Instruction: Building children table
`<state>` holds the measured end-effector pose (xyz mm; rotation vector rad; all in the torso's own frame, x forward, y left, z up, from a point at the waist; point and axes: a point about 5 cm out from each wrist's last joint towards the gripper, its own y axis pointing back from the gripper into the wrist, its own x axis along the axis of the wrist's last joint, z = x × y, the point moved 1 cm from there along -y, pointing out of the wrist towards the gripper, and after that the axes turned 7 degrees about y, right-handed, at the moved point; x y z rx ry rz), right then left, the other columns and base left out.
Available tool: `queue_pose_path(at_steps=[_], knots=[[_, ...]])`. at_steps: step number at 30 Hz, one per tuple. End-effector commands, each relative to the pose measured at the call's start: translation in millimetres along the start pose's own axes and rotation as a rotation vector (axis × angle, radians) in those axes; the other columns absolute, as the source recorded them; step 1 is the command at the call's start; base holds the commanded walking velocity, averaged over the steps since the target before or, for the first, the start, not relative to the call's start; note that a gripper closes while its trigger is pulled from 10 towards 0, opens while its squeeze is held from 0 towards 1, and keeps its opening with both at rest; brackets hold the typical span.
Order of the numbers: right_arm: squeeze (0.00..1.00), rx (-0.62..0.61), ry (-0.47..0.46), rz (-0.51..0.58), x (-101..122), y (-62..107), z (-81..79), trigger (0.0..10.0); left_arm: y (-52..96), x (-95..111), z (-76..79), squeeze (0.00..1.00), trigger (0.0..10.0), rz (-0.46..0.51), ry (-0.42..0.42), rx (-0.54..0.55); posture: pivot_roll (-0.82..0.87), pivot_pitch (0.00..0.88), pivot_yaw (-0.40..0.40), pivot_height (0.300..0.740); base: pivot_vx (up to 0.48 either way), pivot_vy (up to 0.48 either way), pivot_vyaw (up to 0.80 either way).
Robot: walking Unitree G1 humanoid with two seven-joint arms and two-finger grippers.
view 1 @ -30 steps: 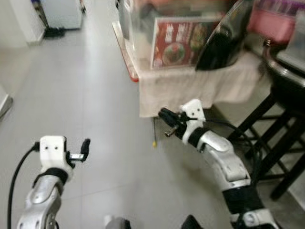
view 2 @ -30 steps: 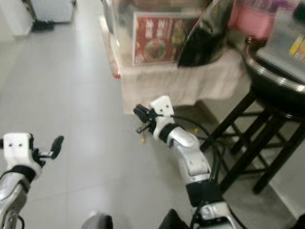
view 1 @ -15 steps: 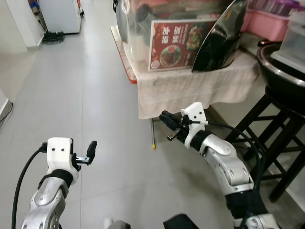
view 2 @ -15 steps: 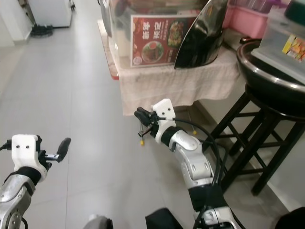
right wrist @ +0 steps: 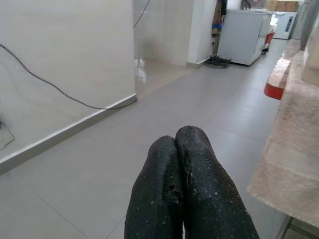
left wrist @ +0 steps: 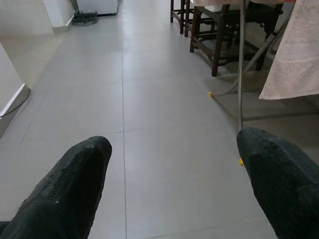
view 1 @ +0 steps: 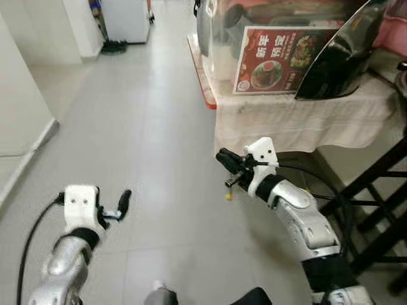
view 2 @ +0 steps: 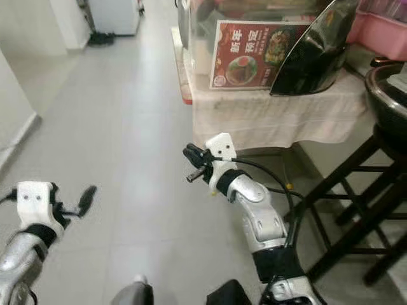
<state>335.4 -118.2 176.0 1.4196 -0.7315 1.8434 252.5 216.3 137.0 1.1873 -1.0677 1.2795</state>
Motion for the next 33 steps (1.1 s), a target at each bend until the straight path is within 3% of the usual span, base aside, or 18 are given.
queue_pose_path(at_steps=[1,4,8,15,26,33], knots=[[0.00,0.002,0.003,-0.025,-4,0.0,-1.6,10.0,1.6,-1,0.4,0.00,10.0,-0.004,0.007,-0.001,0.08,0.053,-0.019,0.655,0.000,0.000,0.00],[0.00,-0.018,0.012,-0.053,-8,-0.4,-0.8,10.0,2.1,-2,0.7,0.00,10.0,-0.009,0.011,-0.003,0.08,0.052,-0.020,0.655,0.000,0.000,0.00],[0.00,-0.084,-0.016,-0.175,-23,-1.5,6.3,10.0,4.6,-7,2.9,0.00,10.0,-0.037,0.026,-0.031,0.08,0.051,-0.020,0.650,0.000,0.000,0.00],[0.00,-0.072,-0.061,-0.199,-28,1.3,7.3,10.0,8.3,-18,-4.0,0.00,10.0,-0.072,0.026,-0.014,0.08,0.051,-0.016,0.620,0.000,0.000,0.00],[0.00,0.014,-0.007,-0.145,-18,1.9,-3.3,10.0,8.9,-15,-12.5,0.00,10.0,-0.060,0.013,0.032,0.08,0.061,-0.014,0.570,0.000,0.000,0.00],[0.00,0.071,0.029,-0.087,-9,3.9,-8.8,10.0,9.4,-13,-15.9,0.00,10.0,-0.047,0.005,0.053,0.08,0.067,-0.012,0.570,0.000,0.000,0.00]])
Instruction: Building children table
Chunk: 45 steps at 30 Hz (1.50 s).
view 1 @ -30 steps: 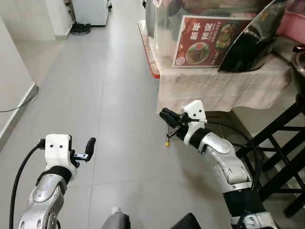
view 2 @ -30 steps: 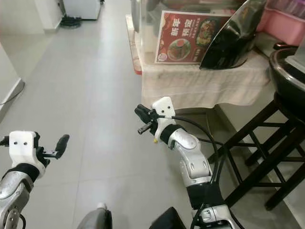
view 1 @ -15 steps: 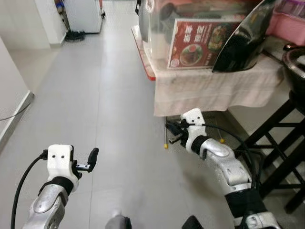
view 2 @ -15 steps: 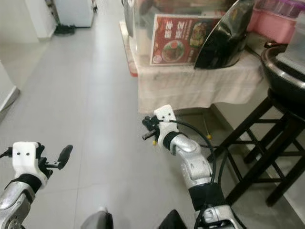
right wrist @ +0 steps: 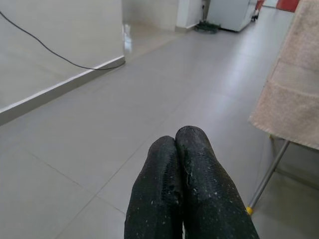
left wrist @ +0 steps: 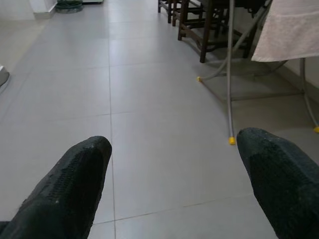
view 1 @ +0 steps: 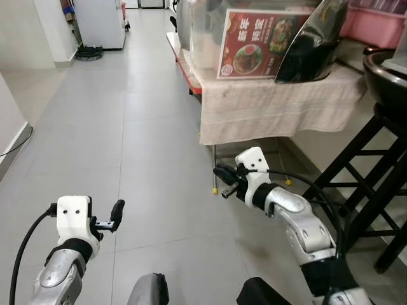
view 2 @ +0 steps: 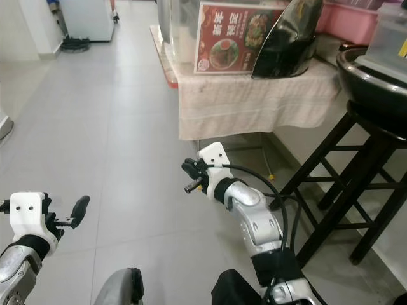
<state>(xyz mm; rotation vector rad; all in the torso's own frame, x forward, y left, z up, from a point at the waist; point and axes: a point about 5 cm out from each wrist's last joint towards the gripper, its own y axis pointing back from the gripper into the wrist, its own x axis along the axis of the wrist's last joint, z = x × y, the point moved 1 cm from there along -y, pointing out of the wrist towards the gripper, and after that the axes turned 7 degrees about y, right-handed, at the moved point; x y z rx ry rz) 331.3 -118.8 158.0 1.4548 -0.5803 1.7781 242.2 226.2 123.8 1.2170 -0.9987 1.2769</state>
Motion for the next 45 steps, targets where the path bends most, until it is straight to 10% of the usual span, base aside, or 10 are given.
queue_pose_path(at_steps=[1,24,35,45], knots=[[0.00,0.020,0.023,0.041,8,0.7,-2.5,10.0,0.2,0,-4.0,0.00,10.0,0.001,-0.016,0.017,0.08,0.067,-0.012,0.570,0.000,0.000,0.00],[0.00,0.072,0.048,0.101,22,-3.8,-16.7,10.0,-2.2,6,-3.1,0.00,10.0,0.026,-0.029,0.029,0.08,0.068,-0.010,0.570,0.000,0.000,0.00],[0.00,0.038,0.095,-0.132,-30,-18.6,-1.6,10.0,-0.4,7,-8.0,0.00,10.0,0.032,-0.045,0.067,0.08,0.086,-0.006,0.570,0.000,0.000,0.00],[0.00,0.111,0.176,-0.079,-11,-32.9,-6.7,10.0,4.4,9,-10.6,0.00,10.0,0.043,-0.051,0.103,0.09,0.105,-0.015,0.570,0.000,0.000,0.00]])
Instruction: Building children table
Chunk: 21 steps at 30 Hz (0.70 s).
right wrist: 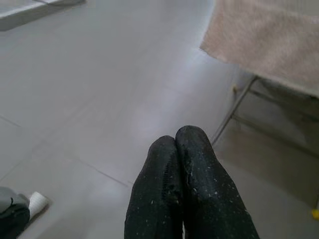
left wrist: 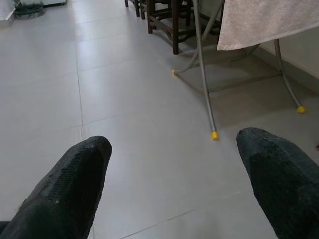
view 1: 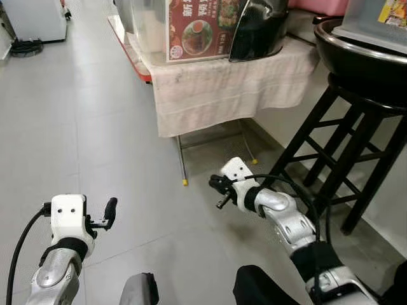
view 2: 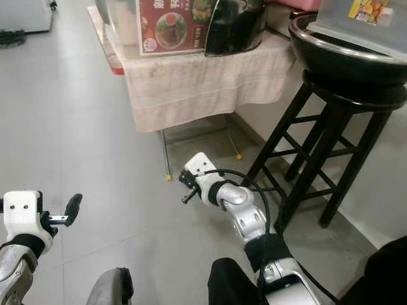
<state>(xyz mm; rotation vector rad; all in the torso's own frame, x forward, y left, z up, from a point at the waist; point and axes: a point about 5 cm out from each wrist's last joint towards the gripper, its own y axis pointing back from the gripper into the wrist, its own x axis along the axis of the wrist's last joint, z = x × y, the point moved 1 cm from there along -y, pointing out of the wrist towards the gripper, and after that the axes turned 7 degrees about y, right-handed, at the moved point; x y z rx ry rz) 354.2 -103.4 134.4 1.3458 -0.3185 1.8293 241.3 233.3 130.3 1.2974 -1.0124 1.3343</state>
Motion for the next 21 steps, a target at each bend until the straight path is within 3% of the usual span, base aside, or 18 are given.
queue_pose_path(at_steps=[1,5,15,17,21], knots=[[0.00,0.018,0.004,0.046,10,-2.0,-1.7,10.0,3.1,2,-4.6,0.00,10.0,0.008,-0.009,0.023,0.09,0.105,-0.015,0.570,0.000,0.000,0.00],[0.00,0.060,-0.001,0.159,32,-1.9,-5.2,10.0,3.1,2,-5.2,0.00,10.0,0.011,-0.011,0.031,0.09,0.108,-0.015,0.570,0.000,0.000,0.00],[0.00,0.098,0.019,0.279,60,-3.1,-9.1,10.0,1.3,2,-6.0,0.00,10.0,0.019,-0.016,0.045,0.08,0.101,-0.019,0.570,0.000,0.000,0.00],[0.00,0.114,0.029,0.318,68,-1.9,-13.7,10.0,1.0,2,-6.4,0.00,10.0,0.020,-0.018,0.052,0.08,0.099,-0.020,0.570,0.000,0.000,0.00],[0.00,0.175,0.048,0.386,84,2.7,-30.2,10.0,0.4,1,-7.4,0.00,10.0,0.019,-0.021,0.064,0.07,0.091,-0.019,0.570,0.000,0.000,0.79]])
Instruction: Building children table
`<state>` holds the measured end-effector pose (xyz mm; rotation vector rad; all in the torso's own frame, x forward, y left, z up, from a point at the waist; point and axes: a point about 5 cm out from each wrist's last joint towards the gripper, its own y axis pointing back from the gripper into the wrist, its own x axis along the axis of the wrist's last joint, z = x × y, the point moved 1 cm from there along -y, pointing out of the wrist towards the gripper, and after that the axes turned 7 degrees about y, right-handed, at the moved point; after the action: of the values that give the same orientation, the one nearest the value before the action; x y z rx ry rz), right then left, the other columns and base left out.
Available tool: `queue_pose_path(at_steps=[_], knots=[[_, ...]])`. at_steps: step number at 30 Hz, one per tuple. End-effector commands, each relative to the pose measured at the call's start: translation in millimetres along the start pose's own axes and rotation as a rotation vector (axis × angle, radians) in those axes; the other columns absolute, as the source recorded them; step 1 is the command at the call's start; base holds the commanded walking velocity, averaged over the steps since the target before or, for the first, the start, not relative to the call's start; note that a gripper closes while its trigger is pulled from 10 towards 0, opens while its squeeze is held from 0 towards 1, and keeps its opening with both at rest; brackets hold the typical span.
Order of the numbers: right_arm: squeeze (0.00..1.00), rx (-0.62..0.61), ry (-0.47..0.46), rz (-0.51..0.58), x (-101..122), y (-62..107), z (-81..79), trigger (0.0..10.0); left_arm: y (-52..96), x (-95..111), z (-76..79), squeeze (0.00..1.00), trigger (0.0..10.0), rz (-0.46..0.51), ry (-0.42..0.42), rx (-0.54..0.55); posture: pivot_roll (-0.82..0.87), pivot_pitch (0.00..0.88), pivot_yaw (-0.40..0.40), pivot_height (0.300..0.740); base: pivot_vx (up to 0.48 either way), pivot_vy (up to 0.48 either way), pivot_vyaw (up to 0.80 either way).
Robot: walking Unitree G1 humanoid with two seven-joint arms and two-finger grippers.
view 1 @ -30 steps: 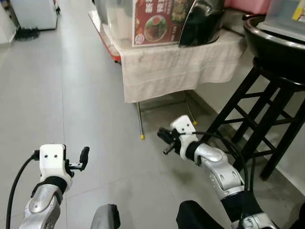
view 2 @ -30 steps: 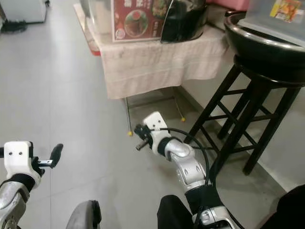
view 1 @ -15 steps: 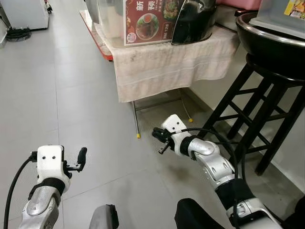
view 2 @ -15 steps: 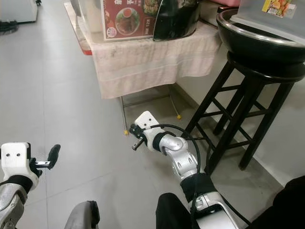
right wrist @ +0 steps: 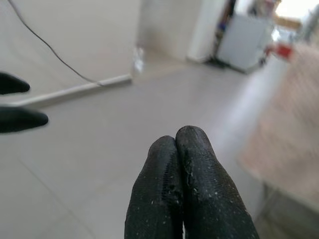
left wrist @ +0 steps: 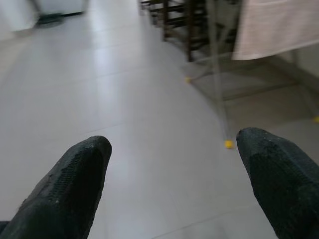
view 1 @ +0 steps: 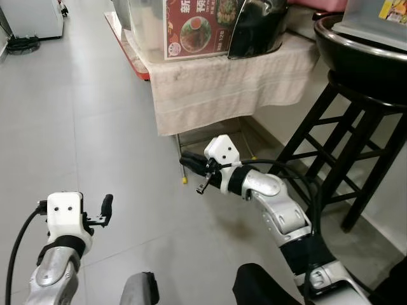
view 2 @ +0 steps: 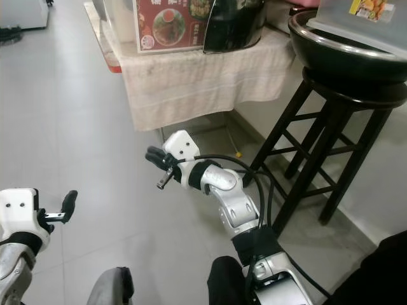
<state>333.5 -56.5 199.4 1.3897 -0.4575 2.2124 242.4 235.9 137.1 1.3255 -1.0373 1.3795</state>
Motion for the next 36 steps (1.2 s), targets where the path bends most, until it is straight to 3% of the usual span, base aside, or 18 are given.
queue_pose_path(at_steps=[1,6,14,36], knots=[[0.00,0.052,-0.011,0.021,3,-2.3,-12.4,10.0,1.5,-6,-5.5,0.00,10.0,-0.022,-0.002,0.027,0.07,0.091,-0.019,0.570,0.000,0.000,0.79],[0.00,0.076,-0.020,0.010,1,-0.7,-19.0,10.0,1.0,-8,-5.3,0.00,10.0,-0.024,-0.004,0.028,0.07,0.087,-0.020,0.570,0.000,0.000,0.79],[0.00,-0.017,-0.008,-0.068,-9,4.1,-12.6,10.0,0.2,-9,-4.6,0.00,10.0,-0.027,-0.002,0.026,0.07,0.090,-0.017,0.570,0.000,0.000,0.00],[0.00,-0.039,-0.020,-0.171,-23,13.8,-13.9,10.0,0.2,-12,-6.7,0.00,10.0,-0.044,-0.002,0.030,0.07,0.103,-0.008,0.546,0.000,0.000,0.00]])
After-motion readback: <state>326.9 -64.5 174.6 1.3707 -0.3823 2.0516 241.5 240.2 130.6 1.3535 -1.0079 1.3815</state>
